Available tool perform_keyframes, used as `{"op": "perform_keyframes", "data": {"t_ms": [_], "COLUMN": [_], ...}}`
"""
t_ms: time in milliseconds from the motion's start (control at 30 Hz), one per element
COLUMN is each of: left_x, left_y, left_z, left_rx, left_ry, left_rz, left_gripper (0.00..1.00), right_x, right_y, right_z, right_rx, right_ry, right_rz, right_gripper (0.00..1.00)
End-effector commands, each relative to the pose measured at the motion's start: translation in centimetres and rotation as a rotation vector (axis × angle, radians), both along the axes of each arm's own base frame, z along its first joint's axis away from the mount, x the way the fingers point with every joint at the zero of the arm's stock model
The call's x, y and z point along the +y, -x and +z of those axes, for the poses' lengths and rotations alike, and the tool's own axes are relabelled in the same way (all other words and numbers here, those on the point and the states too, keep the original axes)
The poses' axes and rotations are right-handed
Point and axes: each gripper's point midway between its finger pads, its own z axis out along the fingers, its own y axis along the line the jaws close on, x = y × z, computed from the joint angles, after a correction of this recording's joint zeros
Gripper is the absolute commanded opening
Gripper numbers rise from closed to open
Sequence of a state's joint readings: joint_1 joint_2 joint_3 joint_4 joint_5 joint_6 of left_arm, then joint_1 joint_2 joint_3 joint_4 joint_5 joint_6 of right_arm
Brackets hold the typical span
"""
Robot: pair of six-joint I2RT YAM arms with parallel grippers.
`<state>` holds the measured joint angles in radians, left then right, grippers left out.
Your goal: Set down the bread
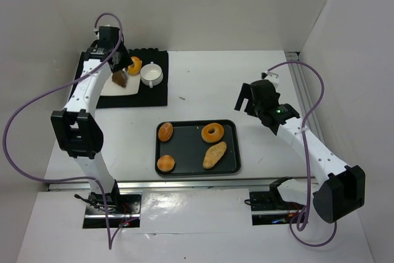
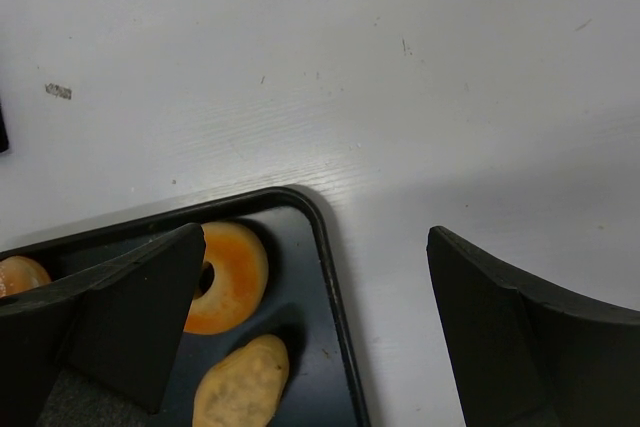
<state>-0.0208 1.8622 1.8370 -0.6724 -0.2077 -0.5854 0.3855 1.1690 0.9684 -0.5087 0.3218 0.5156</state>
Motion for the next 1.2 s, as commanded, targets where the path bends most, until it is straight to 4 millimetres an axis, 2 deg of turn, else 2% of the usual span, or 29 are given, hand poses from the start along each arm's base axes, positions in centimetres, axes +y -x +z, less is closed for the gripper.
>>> {"op": "perform_keyframes", "data": {"t_ms": [0,67,133,233,267,333,367,467,600,633,667,700,733,767,800,833,867,933,1167], "left_x": [-2.7,-5.2,-7.9,-10.4,-12.0,-13.4,-14.8,-16.7,-20.2,-20.9,-21.0,-21.8,-22.8,-22.9,-23.6,-24.5,-24.3,-25.8,-26.4], "left_y": [0.2,0.3,0.2,0.1,0.2,0.4,0.6,0.2,-0.2,-0.5,-1.2,-1.3,-1.7,-2.3,-2.8,-3.2,-3.8,-4.0,-4.4], "left_z": [5.5,5.7,4.7,4.3,4.5,4.7,4.0,3.1,1.3,1.3,0.0,-0.3,-0.1,-0.3,-1.9,-1.4,-1.7,-3.1,-5.2], "left_rx": [-0.157,-0.167,-0.162,-0.188,-0.204,-0.215,-0.202,-0.188,-0.169,-0.172,-0.157,-0.153,-0.171,-0.181,-0.156,-0.177,-0.176,-0.161,-0.123], "left_ry": [-0.101,-0.101,-0.090,-0.094,-0.083,-0.092,-0.084,-0.099,-0.101,-0.100,-0.109,-0.109,-0.106,-0.118,-0.128,-0.140,-0.156,-0.171,-0.191], "left_rz": [-0.126,-0.190,-0.289,-0.364,-0.400,-0.447,-0.481,-0.529,-0.586,-0.595,-0.586,-0.600,-0.611,-0.609,-0.613,-0.624,-0.605,-0.628,-0.639], "left_gripper": [0.52,0.50,0.48,0.47,0.47,0.47,0.47,0.47,0.47,0.47,0.47,0.47,0.47,0.47,0.47,0.47,0.47,0.49,0.50], "right_x": [0.3,0.4,0.6,0.5,0.3,0.0,-0.2,-0.2,-0.3,-0.3,-0.3,-0.5,-0.5,-0.6,-0.7,-0.9,-0.9,-1.3,-1.3], "right_y": [-1.1,-0.9,-0.9,-0.8,-0.7,-0.7,-0.6,-0.5,-0.3,-0.3,-0.3,-0.2,-0.2,-0.2,0.0,-0.1,-0.1,0.3,0.4], "right_z": [2.5,2.8,2.8,2.6,3.0,2.6,2.9,2.8,2.4,2.4,2.4,2.2,2.2,2.2,2.4,2.4,2.4,2.2,2.5], "right_rx": [-0.087,-0.093,-0.091,-0.083,-0.096,-0.090,-0.101,-0.092,-0.084,-0.084,-0.084,-0.078,-0.077,-0.080,-0.080,-0.082,-0.082,-0.077,-0.086], "right_ry": [-0.039,-0.047,-0.060,-0.057,-0.053,-0.043,-0.042,-0.038,-0.034,-0.034,-0.034,-0.026,-0.025,-0.020,-0.020,-0.014,-0.014,-0.002,-0.006], "right_rz": [-0.015,-0.008,-0.006,-0.006,-0.017,-0.025,-0.032,-0.032,-0.032,-0.032,-0.032,-0.040,-0.040,-0.047,-0.047,-0.055,-0.055,-0.066,-0.066], "right_gripper": [0.99,0.99,0.99,0.99,0.99,0.99,0.99,0.99,0.99,0.99,0.99,0.99,0.99,0.99,0.99,0.99,0.99,0.99,0.99]}}
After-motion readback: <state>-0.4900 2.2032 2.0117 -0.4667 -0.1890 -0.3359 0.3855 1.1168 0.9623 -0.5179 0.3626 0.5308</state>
